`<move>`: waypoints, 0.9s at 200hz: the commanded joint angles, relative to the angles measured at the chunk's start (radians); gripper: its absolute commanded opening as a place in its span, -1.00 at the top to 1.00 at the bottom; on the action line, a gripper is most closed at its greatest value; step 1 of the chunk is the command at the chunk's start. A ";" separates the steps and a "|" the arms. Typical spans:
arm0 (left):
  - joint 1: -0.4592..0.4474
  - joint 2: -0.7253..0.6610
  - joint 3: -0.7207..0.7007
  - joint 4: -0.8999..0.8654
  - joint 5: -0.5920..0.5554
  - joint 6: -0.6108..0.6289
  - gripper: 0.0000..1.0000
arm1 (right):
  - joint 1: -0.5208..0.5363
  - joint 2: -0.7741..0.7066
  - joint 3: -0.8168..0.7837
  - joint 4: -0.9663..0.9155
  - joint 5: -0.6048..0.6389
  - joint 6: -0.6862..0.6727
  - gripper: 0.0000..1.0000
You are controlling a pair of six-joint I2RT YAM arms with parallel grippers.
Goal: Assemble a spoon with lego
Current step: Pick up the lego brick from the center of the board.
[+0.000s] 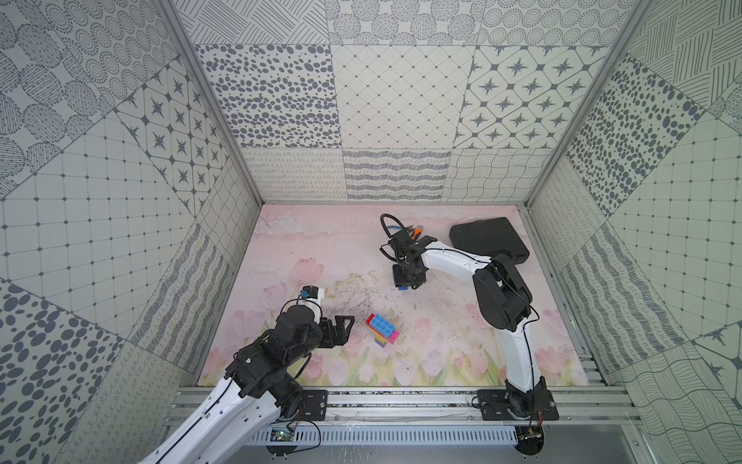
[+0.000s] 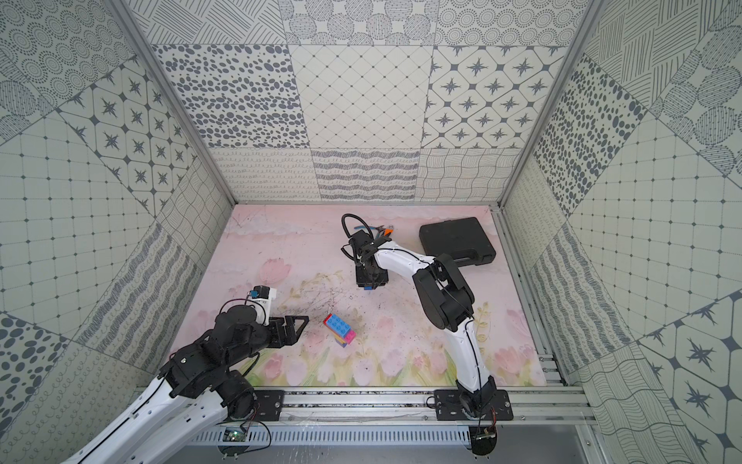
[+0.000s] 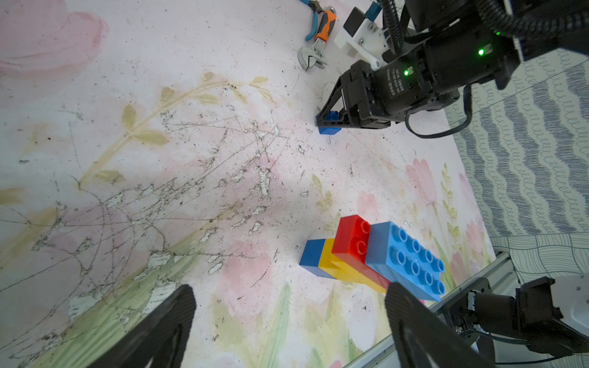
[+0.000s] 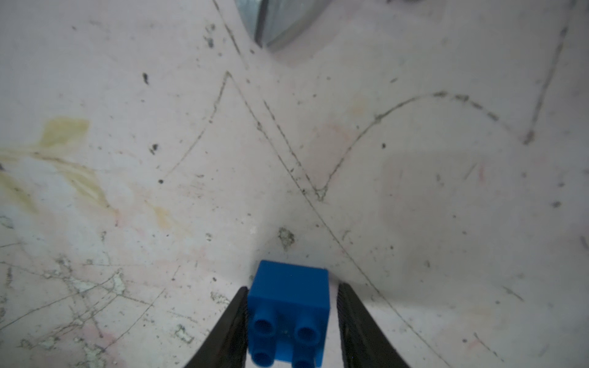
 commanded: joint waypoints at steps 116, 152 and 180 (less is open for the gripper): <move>0.002 0.001 -0.027 0.064 0.047 -0.022 -0.90 | 0.023 -0.194 0.052 -0.157 0.085 -0.232 0.42; 0.002 -0.012 -0.104 0.139 0.084 -0.096 -0.86 | 0.057 -0.410 0.018 -0.263 -0.076 -0.447 0.44; 0.003 -0.017 -0.143 0.146 0.088 -0.137 -0.80 | 0.128 -0.483 0.046 -0.365 -0.165 -0.531 0.42</move>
